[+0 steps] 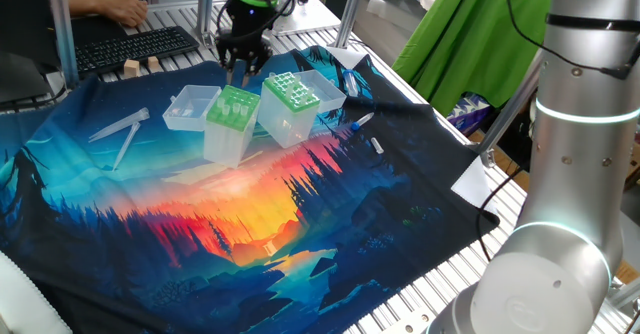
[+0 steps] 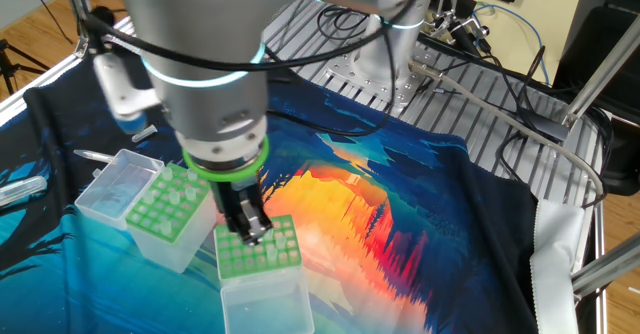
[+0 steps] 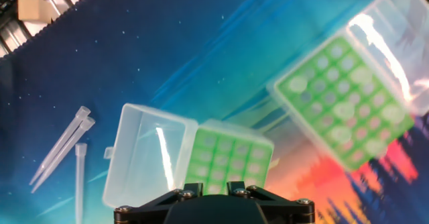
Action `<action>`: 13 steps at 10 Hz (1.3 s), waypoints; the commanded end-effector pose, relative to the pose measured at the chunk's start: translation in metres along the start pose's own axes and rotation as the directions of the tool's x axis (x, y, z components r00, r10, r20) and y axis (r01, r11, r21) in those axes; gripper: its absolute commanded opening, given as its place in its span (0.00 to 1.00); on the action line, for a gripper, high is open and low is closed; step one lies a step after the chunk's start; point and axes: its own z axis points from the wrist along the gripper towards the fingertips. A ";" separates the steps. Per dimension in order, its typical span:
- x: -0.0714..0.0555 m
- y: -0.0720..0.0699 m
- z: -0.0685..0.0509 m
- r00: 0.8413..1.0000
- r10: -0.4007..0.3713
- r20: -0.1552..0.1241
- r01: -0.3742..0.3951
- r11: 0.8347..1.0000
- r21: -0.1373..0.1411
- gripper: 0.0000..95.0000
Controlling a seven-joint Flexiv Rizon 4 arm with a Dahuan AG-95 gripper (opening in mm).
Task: Transfer all large pipette tips from one holder to another
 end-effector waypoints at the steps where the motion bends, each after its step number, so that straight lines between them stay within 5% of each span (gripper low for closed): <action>1: 0.005 0.006 0.002 1.000 0.029 -0.007 -0.029 1.000 -0.006 0.20; 5: 0.016 0.021 0.010 1.000 0.002 0.007 -0.002 1.000 0.001 0.20; 13: 0.013 0.029 0.025 0.997 -0.072 0.024 0.071 0.997 0.029 0.20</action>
